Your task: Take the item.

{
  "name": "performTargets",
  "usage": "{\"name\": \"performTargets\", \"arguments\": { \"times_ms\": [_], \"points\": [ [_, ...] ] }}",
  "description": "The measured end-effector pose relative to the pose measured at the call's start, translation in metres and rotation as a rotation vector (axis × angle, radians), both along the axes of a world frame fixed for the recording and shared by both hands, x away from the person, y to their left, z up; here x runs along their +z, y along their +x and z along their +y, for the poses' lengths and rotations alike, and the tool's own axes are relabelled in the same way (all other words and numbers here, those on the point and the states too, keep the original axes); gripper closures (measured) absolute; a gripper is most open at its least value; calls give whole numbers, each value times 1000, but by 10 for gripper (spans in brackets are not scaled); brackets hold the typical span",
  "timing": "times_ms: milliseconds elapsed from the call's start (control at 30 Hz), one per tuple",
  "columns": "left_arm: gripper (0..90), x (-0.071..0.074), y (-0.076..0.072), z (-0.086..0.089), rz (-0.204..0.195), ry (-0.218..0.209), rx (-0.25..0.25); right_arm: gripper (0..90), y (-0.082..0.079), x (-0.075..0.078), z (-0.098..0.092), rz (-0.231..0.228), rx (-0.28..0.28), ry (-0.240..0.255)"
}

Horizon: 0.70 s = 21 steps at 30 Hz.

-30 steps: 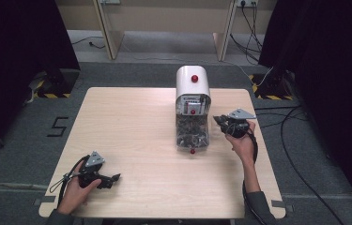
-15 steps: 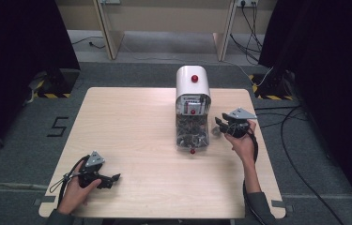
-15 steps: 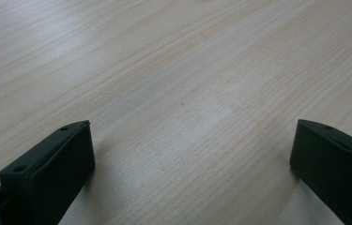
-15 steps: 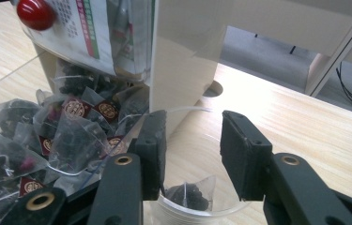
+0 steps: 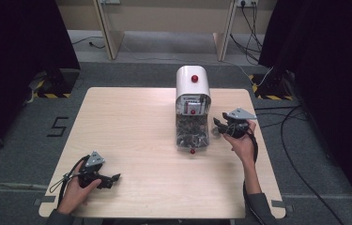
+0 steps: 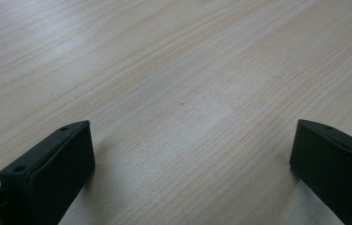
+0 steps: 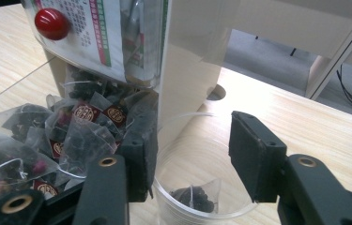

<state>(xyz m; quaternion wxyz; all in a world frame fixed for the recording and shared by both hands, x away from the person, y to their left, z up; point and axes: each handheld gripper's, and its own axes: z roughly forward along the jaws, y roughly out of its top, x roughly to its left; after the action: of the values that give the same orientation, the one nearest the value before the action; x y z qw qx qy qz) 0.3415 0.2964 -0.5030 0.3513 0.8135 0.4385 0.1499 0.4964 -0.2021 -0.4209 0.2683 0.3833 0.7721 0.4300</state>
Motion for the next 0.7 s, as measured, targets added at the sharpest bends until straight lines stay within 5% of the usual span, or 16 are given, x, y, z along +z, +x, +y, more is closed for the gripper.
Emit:
{"name": "performTargets", "arguments": {
  "times_ms": [700],
  "points": [
    [0,0,0,0,0,0,0,472,-10,9,10,-6,22,-12]
  ]
}}
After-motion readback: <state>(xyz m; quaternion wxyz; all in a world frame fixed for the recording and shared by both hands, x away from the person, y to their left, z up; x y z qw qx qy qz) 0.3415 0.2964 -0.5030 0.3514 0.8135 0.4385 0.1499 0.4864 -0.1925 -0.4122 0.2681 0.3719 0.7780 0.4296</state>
